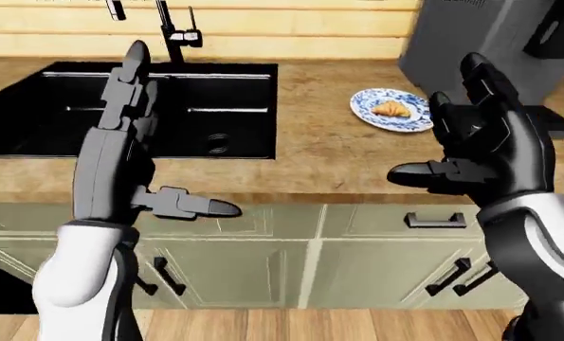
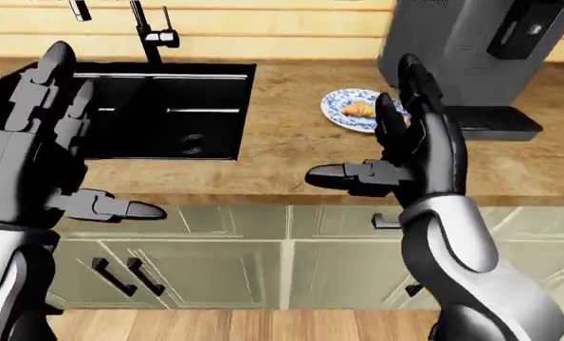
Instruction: Place the pastries on the plates.
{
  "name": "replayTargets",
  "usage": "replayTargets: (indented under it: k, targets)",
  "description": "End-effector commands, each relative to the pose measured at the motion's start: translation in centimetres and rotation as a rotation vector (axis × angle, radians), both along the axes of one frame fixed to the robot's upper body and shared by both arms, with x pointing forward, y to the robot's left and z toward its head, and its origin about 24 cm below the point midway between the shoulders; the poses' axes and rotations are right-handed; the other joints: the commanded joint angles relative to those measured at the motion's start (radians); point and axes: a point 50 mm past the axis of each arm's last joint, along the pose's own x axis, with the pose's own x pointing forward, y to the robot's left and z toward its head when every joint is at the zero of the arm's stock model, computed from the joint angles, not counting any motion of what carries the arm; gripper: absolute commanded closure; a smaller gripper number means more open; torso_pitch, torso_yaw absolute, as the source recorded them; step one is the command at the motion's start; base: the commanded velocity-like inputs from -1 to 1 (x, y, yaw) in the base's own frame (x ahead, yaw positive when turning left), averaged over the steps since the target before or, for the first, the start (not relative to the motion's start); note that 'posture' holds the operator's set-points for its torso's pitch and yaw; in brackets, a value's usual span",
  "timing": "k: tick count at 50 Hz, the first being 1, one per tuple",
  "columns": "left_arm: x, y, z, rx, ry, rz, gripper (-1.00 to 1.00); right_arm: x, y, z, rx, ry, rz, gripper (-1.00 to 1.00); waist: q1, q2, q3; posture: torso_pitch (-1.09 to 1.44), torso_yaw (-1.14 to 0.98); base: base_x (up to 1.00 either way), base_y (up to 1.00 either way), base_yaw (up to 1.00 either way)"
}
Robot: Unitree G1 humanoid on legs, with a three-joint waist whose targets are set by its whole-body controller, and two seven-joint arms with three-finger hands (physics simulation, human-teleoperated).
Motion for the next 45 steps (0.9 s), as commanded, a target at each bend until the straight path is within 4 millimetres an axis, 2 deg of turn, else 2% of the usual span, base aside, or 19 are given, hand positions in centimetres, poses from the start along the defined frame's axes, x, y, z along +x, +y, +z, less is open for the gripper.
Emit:
replayTargets:
  k: [1,3,7,10,12,13,14,15,16,17,31,34,35,36,37,38,41,43,45]
  targets:
    - [-0.6,-0.2,1.4,-0.005,-0.074,-0.002,-1.0,-0.2,-0.2,1.3,-0.023,-0.083,-0.006,-1.0,0.001,0.003,-0.043,0.0,0.0,0.0,0.0,1.0]
    - [-0.4,0.0,1.3,-0.008,-0.058,0.005,-1.0,0.0,-0.1,1.4,-0.021,-0.089,-0.005,-1.0,0.021,-0.023,-0.056,0.0,0.0,0.0,0.0,1.0]
    - [0.0,0.6,1.6,-0.054,-0.032,0.011,-1.0,0.2,0.2,1.6,-0.023,-0.098,-0.002,-1.0,0.018,-0.07,-0.028,0.0,0.0,0.0,0.0,1.0]
    - [0.0,0.6,2.0,-0.052,-0.031,0.01,-1.0,0.4,0.2,1.4,-0.023,-0.103,-0.003,-1.0,-0.004,-0.104,-0.025,0.0,0.0,0.0,0.0,1.0]
    - [0.3,0.9,2.4,-0.077,-0.016,0.011,-1.0,0.6,0.3,1.4,-0.03,-0.101,-0.006,-1.0,-0.015,-0.149,-0.033,0.0,0.0,0.0,0.0,1.0]
    - [0.4,0.9,2.4,-0.082,-0.007,0.012,-1.0,0.6,0.3,1.5,-0.033,-0.103,-0.009,-1.0,-0.021,-0.197,-0.056,0.0,0.0,0.0,0.0,1.0]
    - [0.3,0.9,2.4,-0.079,-0.005,0.011,-1.0,0.6,0.3,1.6,-0.036,-0.103,-0.009,-1.0,-0.023,-0.136,-0.023,0.0,0.0,0.0,0.0,1.0]
    - [0.3,0.8,2.4,-0.07,-0.003,0.011,-1.0,0.6,0.3,1.6,-0.039,-0.101,-0.009,-1.0,-0.036,-0.145,-0.044,0.0,0.0,0.0,1.0,0.0]
    - [0.4,0.9,2.5,-0.084,0.007,0.005,-1.0,0.6,0.3,1.6,-0.043,-0.099,-0.01,-1.0,-0.015,-0.168,-0.061,0.0,0.0,0.0,1.0,0.0]
    - [0.4,1.0,2.7,-0.088,0.01,0.006,-1.0,0.6,0.2,1.6,-0.044,-0.099,-0.01,-1.0,-0.017,-0.167,-0.066,0.0,0.0,0.0,1.0,0.0]
    - [0.8,0.6,3.2,-0.077,0.032,-0.016,-1.0,1.1,0.7,2.2,-0.046,-0.127,-0.005,-1.0,-0.062,-0.041,-0.045,0.0,0.0,0.06,1.0,0.0]
    - [0.7,0.4,3.3,-0.082,0.031,-0.022,-1.0,1.3,0.7,2.4,-0.039,-0.132,-0.01,-1.0,-0.072,0.006,-0.05,0.0,0.0,0.26,1.0,0.0]
    - [0.7,0.4,3.4,-0.088,0.032,-0.028,-1.0,1.4,0.7,2.4,-0.036,-0.134,-0.013,-1.0,-0.074,0.032,-0.056,0.0,0.0,0.27,1.0,0.0]
    - [0.7,0.3,3.5,-0.087,0.032,-0.029,-1.0,1.5,0.7,2.5,-0.033,-0.135,-0.016,-1.0,-0.073,0.076,-0.07,0.0,0.0,0.27,1.0,0.0]
    - [0.7,0.3,3.5,-0.089,0.031,-0.032,-1.0,1.6,0.6,2.5,-0.026,-0.137,-0.02,-1.0,-0.065,0.071,-0.057,0.0,0.0,0.27,1.0,0.0]
    - [0.8,0.2,3.7,-0.09,0.03,-0.034,-1.0,1.8,0.6,2.6,-0.021,-0.14,-0.023,-1.0,-0.053,0.046,-0.032,0.0,0.0,0.3,1.0,0.0]
    - [1.0,0.0,4.0,-0.103,0.027,-0.037,-1.0,2.0,0.8,2.7,-0.016,-0.145,-0.024,-1.0,-0.044,0.02,-0.038,0.0,0.0,0.33,1.0,0.0]
    - [1.1,0.0,4.1,-0.108,0.022,-0.036,-1.0,2.1,0.7,2.7,-0.018,-0.146,-0.029,-1.0,-0.038,0.003,-0.026,0.0,0.0,0.33,1.0,0.0]
    - [1.2,0.0,4.0,-0.108,0.022,-0.036,-1.0,2.2,0.6,2.7,-0.019,-0.147,-0.036,-1.0,-0.034,-0.019,-0.034,0.0,0.0,0.33,1.0,0.0]
